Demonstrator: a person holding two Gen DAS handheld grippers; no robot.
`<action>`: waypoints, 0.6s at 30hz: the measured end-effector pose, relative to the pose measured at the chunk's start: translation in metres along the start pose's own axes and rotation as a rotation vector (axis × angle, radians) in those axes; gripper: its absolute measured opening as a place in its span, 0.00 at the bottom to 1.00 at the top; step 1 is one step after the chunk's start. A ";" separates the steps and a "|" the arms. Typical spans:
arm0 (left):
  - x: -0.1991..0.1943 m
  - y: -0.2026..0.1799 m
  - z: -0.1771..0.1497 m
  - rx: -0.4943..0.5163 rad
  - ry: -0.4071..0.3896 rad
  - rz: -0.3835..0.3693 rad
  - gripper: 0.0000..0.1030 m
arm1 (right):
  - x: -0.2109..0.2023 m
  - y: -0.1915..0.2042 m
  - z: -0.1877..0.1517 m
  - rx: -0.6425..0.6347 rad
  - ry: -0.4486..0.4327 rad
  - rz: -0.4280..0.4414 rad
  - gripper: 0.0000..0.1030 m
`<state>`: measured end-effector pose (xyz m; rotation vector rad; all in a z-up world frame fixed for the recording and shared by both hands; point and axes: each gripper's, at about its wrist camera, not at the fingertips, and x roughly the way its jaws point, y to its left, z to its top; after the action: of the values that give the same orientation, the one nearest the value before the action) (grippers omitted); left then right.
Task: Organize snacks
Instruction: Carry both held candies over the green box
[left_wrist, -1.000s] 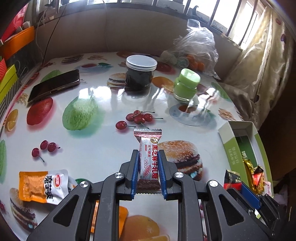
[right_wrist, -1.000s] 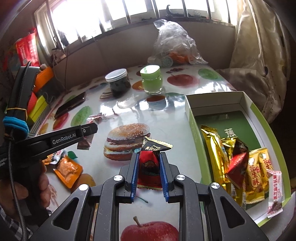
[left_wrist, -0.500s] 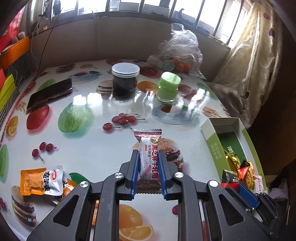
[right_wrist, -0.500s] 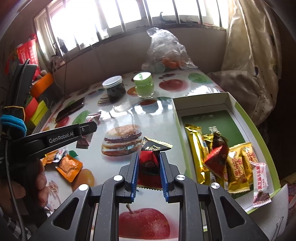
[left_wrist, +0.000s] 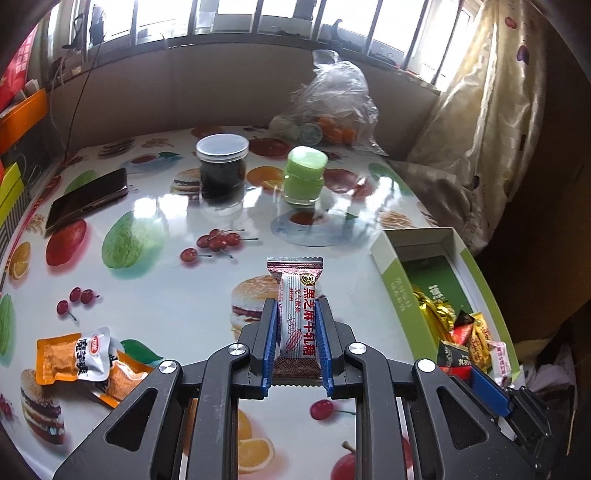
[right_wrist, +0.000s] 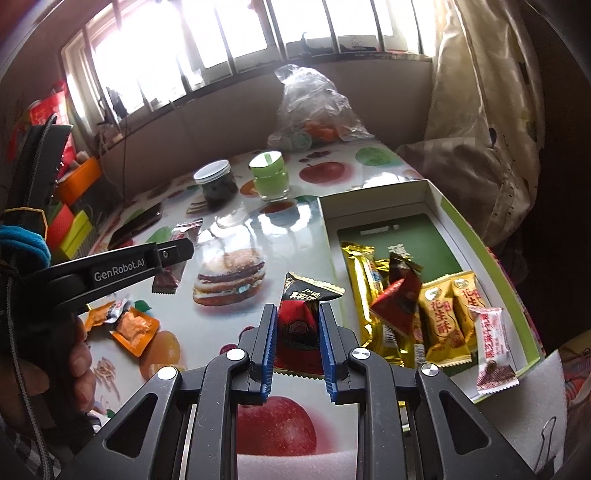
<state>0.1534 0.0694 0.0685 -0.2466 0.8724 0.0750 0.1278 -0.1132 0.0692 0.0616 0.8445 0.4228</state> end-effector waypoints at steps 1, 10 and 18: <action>-0.001 -0.002 0.000 0.002 -0.001 -0.001 0.20 | -0.002 -0.002 -0.001 0.003 -0.002 -0.003 0.20; -0.004 -0.025 -0.004 0.042 -0.008 -0.032 0.20 | -0.013 -0.018 -0.006 0.032 -0.014 -0.034 0.20; -0.004 -0.043 -0.005 0.072 -0.008 -0.057 0.20 | -0.020 -0.031 -0.009 0.050 -0.024 -0.059 0.20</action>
<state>0.1544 0.0265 0.0759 -0.2034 0.8579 -0.0084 0.1194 -0.1501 0.0706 0.0874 0.8310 0.3449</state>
